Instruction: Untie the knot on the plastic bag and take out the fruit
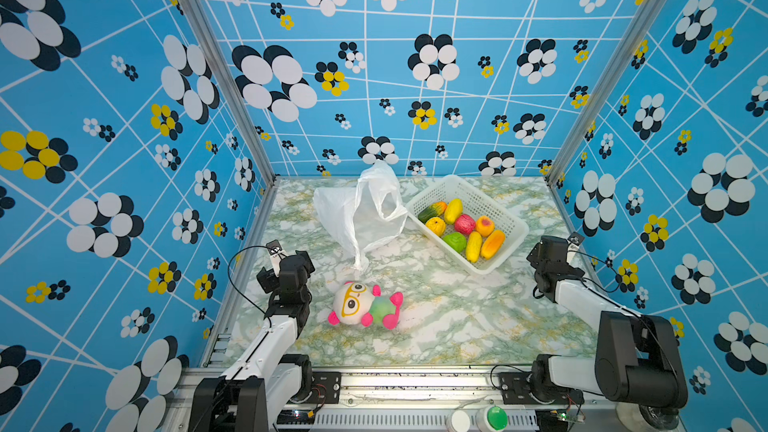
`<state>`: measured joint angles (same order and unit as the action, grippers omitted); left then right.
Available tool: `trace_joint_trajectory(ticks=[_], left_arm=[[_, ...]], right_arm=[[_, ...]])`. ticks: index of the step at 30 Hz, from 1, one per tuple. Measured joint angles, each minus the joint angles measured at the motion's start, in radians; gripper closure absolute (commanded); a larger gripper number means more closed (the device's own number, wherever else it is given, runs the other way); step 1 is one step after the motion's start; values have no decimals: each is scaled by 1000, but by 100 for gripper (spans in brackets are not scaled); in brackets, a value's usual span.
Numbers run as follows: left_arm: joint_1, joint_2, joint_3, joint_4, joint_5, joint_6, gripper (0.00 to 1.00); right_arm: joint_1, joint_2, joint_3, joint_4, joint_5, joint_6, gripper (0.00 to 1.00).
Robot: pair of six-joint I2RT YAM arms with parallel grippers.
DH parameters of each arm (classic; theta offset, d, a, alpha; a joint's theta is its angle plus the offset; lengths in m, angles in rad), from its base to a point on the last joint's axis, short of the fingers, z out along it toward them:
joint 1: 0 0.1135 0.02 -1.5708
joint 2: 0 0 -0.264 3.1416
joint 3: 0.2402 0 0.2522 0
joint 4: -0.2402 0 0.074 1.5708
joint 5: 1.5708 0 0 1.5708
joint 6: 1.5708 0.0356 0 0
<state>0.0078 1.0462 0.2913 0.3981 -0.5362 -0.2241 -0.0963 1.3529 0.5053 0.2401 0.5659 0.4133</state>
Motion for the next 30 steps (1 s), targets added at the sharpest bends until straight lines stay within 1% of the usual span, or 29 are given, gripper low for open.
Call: trace_joint_trajectory(ticks=[5,8,11,14,16,20,23,26,30], left_arm=[[8,173,21,80,103,8,1],[8,218,21,161,169,9,1],[10,250,23,243,231,13,1],[12,276,41,261,285,28,1],[12,290,55,269,307,39,1],[12,346,58,366,314,64,1],[-2,389,66,376,321,92,1],[-26,465,69,457,363,140,1],[-39,499,69,474,397,168,1]], right_arm=[[3,79,-17,192,-129,-90,1],[14,79,-33,293,-188,-145,1],[54,85,-60,378,-210,-207,1],[101,150,-84,512,-259,-276,1],[119,186,-107,565,-288,-305,1],[121,194,-128,599,-309,-333,1],[121,194,-128,629,-315,-346,1],[121,194,-128,639,-317,-351,1],[121,194,-128,641,-318,-351,1]])
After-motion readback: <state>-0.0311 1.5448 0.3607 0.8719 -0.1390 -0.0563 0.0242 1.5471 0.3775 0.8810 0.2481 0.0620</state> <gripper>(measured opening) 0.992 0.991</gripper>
